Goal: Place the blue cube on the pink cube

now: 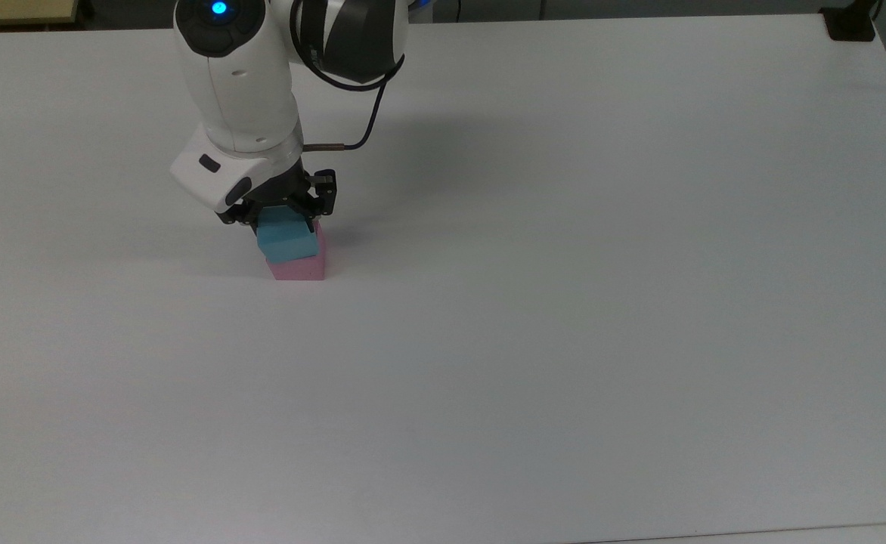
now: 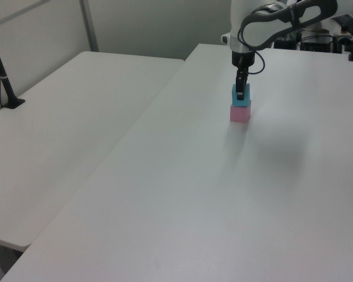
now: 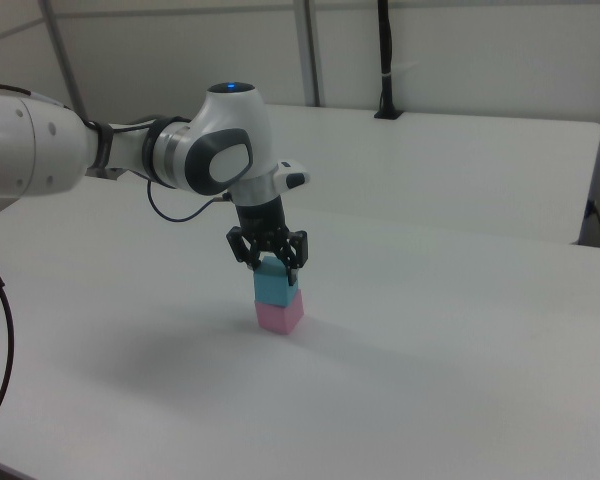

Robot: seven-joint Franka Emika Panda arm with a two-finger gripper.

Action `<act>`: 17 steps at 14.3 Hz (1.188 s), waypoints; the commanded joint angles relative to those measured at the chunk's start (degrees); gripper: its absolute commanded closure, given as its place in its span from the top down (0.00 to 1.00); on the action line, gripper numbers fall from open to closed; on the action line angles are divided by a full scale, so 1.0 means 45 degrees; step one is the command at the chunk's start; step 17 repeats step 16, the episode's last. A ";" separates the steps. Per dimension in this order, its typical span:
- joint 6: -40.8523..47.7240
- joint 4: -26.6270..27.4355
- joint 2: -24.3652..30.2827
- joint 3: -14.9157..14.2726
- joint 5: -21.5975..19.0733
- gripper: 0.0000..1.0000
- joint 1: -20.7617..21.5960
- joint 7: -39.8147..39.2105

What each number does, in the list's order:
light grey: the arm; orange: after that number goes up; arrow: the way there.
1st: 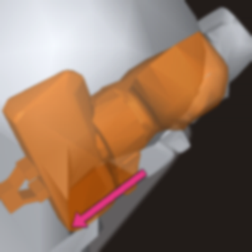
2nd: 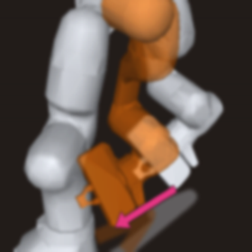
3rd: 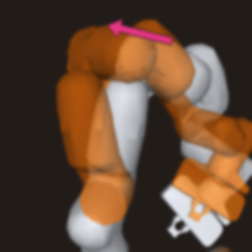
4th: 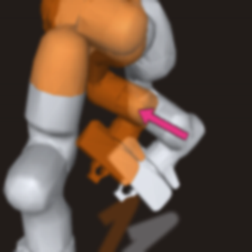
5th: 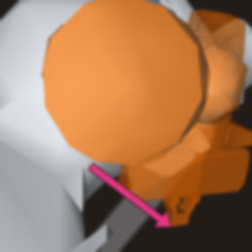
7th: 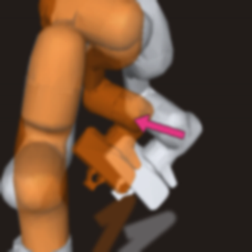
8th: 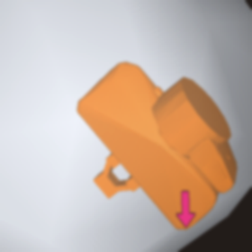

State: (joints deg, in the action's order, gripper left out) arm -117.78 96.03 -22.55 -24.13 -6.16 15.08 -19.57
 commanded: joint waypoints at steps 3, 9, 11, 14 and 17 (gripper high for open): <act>-0.0116 0.0380 0.0361 -0.0067 0.0236 1.00 0.0164 0.1081; 0.2453 -0.0498 0.2584 0.0925 0.1402 1.00 0.0029 0.4640; 0.4232 -0.0695 0.3521 0.2075 0.1836 1.00 -0.0767 0.4799; 0.5643 -0.0676 0.4696 0.3623 0.1857 1.00 -0.2197 0.4799; 0.5802 -0.0618 0.5067 0.3838 0.1876 1.00 -0.2606 0.4779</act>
